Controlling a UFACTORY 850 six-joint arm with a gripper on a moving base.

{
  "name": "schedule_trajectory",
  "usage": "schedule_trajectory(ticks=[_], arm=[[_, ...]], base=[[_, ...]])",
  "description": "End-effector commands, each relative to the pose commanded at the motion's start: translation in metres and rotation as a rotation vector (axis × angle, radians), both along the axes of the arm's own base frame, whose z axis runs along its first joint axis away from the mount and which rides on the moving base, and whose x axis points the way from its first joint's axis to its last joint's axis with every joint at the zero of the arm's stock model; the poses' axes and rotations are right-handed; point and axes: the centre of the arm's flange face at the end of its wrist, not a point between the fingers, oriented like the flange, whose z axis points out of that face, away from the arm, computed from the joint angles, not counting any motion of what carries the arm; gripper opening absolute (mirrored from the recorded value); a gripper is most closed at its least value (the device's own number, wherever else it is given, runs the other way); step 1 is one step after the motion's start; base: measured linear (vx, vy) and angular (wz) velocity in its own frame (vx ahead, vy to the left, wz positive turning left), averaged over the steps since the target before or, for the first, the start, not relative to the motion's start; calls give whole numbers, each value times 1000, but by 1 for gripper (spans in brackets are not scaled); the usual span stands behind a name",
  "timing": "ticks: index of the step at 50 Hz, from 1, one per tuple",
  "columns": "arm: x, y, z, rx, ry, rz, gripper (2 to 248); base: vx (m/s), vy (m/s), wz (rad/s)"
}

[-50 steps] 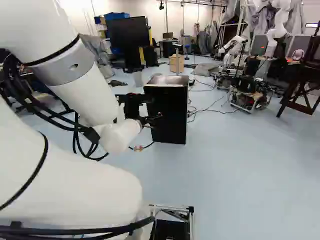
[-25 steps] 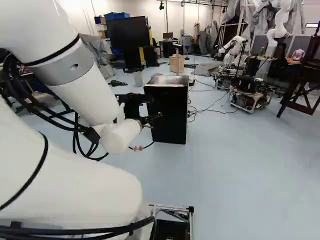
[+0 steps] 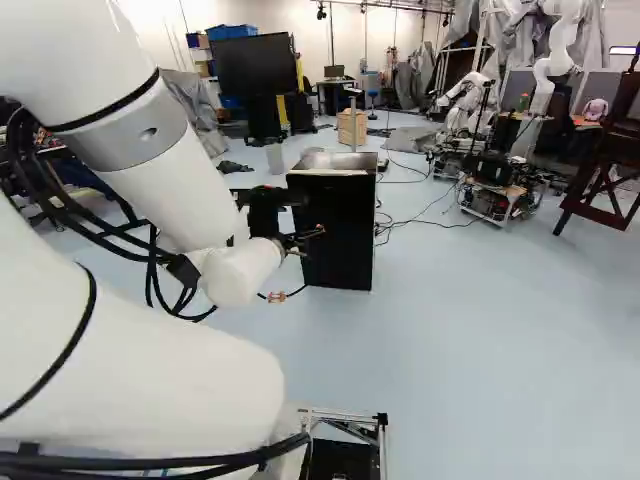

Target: Grab a drink from the fridge

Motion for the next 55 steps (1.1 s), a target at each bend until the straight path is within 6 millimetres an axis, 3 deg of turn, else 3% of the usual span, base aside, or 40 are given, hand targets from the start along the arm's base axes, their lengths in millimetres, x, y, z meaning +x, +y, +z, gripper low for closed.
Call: schedule_trajectory(ticks=[55], arm=[[0, 0, 0, 0, 0, 0, 247]], base=[[99, 39, -20]])
